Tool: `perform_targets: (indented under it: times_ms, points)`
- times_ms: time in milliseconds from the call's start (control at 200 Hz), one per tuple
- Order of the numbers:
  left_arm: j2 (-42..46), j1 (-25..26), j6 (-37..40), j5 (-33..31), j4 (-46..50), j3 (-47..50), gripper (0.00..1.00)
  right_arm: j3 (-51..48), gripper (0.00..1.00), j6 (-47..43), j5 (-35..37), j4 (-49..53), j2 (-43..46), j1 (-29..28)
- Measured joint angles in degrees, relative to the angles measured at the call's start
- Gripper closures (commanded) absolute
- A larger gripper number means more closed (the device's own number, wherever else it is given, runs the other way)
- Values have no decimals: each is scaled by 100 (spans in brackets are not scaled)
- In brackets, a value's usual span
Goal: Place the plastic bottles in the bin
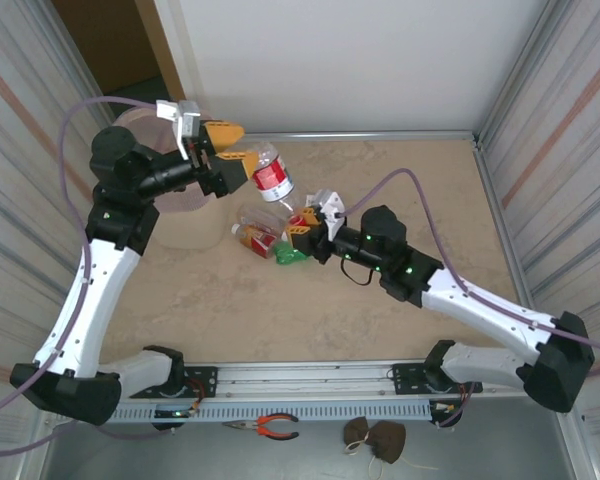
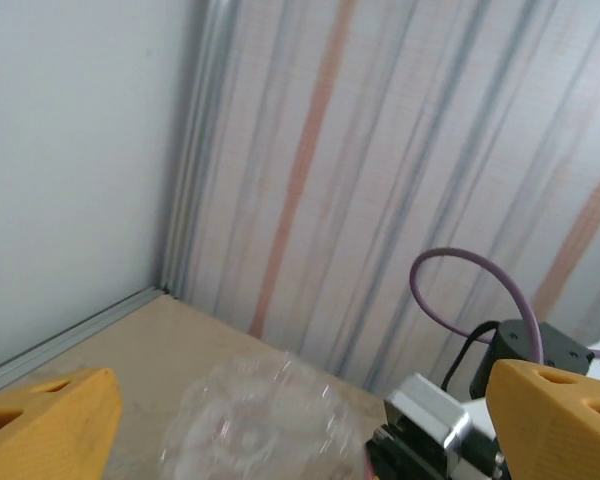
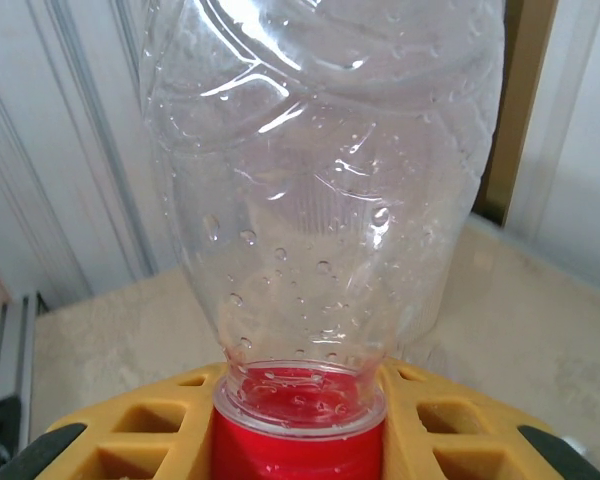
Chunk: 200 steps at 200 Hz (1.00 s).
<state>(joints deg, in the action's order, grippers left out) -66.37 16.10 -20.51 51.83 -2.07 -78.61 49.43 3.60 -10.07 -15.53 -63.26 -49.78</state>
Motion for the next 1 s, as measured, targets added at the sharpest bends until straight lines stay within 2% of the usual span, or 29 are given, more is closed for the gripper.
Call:
perform_targets:
  times_ms: [266, 481, 752, 1002]
  points:
    - [-195, 675, -221, -87, -529, 35, 3, -7, 73, -107, 221, -380, 704, -2]
    - [-400, 1115, -555, -76, -1082, 63, 5, 76, 73, -192, 260, -448, 813, 0]
    - [-586, 1578, -704, -70, -1499, 63, 16, 254, 74, -214, 234, -555, 732, 0]
    - [-610, 1657, -671, -61, -1589, 63, 32, 254, 74, -212, 234, -553, 710, 0]
